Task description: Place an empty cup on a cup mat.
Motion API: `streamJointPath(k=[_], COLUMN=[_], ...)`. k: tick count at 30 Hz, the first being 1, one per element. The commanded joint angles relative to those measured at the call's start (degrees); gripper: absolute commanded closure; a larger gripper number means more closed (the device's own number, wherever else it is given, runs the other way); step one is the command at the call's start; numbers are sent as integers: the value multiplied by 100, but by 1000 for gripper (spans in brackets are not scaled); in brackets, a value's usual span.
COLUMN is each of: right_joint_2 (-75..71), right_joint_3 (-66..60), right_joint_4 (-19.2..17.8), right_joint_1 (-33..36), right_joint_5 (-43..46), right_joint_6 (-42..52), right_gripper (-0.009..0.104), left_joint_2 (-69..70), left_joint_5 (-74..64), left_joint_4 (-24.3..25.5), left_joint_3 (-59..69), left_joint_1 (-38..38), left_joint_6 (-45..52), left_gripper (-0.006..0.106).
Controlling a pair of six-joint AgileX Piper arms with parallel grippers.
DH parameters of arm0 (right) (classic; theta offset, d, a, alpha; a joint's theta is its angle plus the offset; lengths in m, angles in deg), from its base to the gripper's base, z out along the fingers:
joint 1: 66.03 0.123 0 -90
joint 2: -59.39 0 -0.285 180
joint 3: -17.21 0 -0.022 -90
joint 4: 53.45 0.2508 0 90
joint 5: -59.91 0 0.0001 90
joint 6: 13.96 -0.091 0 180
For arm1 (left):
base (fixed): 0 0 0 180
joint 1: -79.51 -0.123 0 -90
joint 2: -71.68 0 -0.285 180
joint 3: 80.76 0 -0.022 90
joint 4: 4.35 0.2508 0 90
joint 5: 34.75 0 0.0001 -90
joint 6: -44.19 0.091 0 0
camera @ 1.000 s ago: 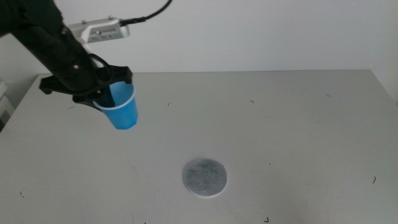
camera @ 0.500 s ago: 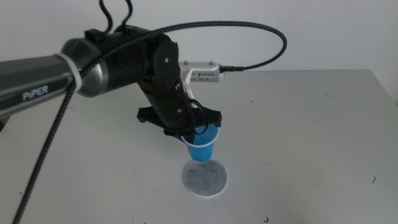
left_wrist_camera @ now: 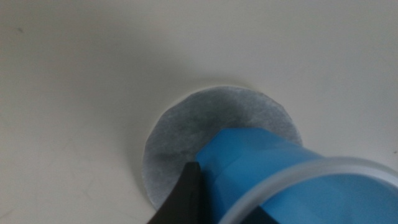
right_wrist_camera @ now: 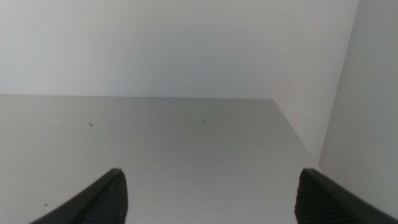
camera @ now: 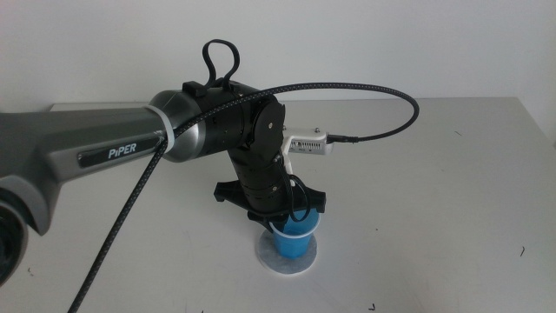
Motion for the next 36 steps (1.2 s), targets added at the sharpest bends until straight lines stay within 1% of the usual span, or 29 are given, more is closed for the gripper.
streamJointPath(k=[1,7,10,12,15,18,22,23,25,31,36], right_joint_2=[-154,-154,-154,-154,-154,-154,-154,-154,-154,-154,-154], right_joint_3=[48,48,48,48,48,48,48,48,48,48,48], right_joint_4=[-79,-79,-79,-79,-79,-79,-79,-79,-79,-79,-79], right_joint_1=[4,4,4,4,4,4,4,4,4,4,4], right_joint_5=[427,427,427,427,427,427,427,427,427,427,427], right_joint_6=[29,29,29,29,29,29,29,29,29,29,29], right_gripper=[1,1,1,1,1,1,1,1,1,1,1], left_joint_2=[273,184,178,178,209,316,544,618,789,1466,2199], left_joint_5=[32,-106,-125,-125,-130,-113,-60,-49,-24,-19,94], left_joint_4=[-5,8,-3,-3,-3,20,110,111,111,106,-33], left_joint_3=[-127,-127,-127,-132,-144,-144,-144,-144,-144,-144,-144], left_joint_1=[32,32,32,32,32,32,32,32,25,25,25], left_joint_6=[-66,-66,-66,-66,-66,-66,8,57,201,853,849], left_gripper=[100,100,95,88,72,47,11,5,-5,-5,-5])
